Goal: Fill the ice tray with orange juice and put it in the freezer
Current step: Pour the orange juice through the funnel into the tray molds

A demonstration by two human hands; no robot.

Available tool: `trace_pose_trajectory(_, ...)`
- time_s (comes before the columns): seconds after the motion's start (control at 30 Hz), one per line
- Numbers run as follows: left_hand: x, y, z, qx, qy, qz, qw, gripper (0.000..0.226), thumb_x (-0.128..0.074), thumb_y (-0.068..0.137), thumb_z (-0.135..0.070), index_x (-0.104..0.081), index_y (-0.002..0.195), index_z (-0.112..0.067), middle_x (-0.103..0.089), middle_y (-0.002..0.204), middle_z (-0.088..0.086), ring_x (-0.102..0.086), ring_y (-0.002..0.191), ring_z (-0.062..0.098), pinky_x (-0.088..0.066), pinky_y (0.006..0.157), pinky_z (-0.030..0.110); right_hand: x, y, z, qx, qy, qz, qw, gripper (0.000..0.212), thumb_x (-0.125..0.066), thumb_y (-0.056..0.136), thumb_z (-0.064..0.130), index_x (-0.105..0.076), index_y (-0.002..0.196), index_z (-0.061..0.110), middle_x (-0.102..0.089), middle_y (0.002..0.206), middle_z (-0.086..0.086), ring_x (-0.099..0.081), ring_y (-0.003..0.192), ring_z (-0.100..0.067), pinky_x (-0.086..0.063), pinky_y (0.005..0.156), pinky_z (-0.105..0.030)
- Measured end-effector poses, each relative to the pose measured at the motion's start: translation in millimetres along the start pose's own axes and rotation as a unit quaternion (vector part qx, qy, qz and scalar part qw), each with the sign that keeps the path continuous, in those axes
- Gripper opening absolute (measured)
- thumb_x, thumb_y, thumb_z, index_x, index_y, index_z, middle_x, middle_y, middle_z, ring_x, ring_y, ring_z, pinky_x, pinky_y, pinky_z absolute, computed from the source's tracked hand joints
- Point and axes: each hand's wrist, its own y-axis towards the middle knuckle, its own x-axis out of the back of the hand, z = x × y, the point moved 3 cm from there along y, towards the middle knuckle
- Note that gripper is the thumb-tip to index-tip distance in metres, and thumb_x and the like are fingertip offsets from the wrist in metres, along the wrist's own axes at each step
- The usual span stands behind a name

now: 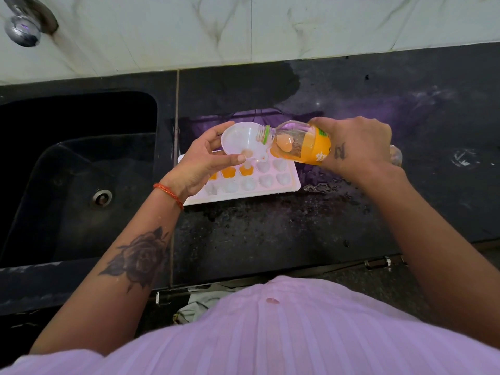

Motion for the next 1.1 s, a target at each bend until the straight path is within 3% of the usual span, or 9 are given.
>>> trace_pose_trajectory(0.33,-19,9,-1,0.0,-0.018,0.029,0.999,0.082,-0.082,0.056,-0.007,-0.05,0.13,-0.02,-0.059,0.125,0.007,-0.056,0.12,0.027,-0.052,0.096,0.039,2,-10,-15,-0.03,0.004,0.006,1.0,0.057,-0.071,0.079,0.043,-0.047,0.131,0.04,-0.066,0.096,-0.006,-0.061,0.092,-0.033,-0.032,0.069,-0.032)
trace_pose_trajectory(0.5,-23,13,4,-0.002,-0.006,0.031,1.0,0.077,-0.08,0.062,-0.001,-0.05,0.131,-0.019,-0.057,0.129,0.01,-0.054,0.121,0.03,-0.05,0.098,0.043,2,-13,-17,-0.023,-0.015,0.006,1.0,0.054,-0.069,0.081,0.042,-0.048,0.13,0.038,-0.066,0.098,-0.007,-0.061,0.093,-0.033,-0.03,0.068,-0.033)
trace_pose_trajectory(0.67,-26,14,4,0.0,0.002,0.029,1.0,0.069,-0.074,0.072,0.005,-0.05,0.132,-0.019,-0.057,0.128,0.007,-0.056,0.118,0.027,-0.053,0.092,0.036,3,-12,-19,-0.021,-0.024,-0.005,0.999,0.046,-0.067,0.083,0.035,-0.051,0.126,0.037,-0.066,0.094,-0.007,-0.062,0.091,-0.034,-0.03,0.066,-0.032)
trace_pose_trajectory(1.1,-28,14,2,0.0,-0.009,0.029,1.0,0.067,-0.071,0.073,0.006,-0.05,0.131,-0.021,-0.057,0.129,0.01,-0.059,0.116,0.028,-0.055,0.09,0.035,5,-10,-19,-0.017,-0.02,-0.01,1.0,0.048,-0.067,0.084,0.038,-0.05,0.128,0.037,-0.065,0.095,-0.008,-0.06,0.092,-0.034,-0.031,0.068,-0.033)
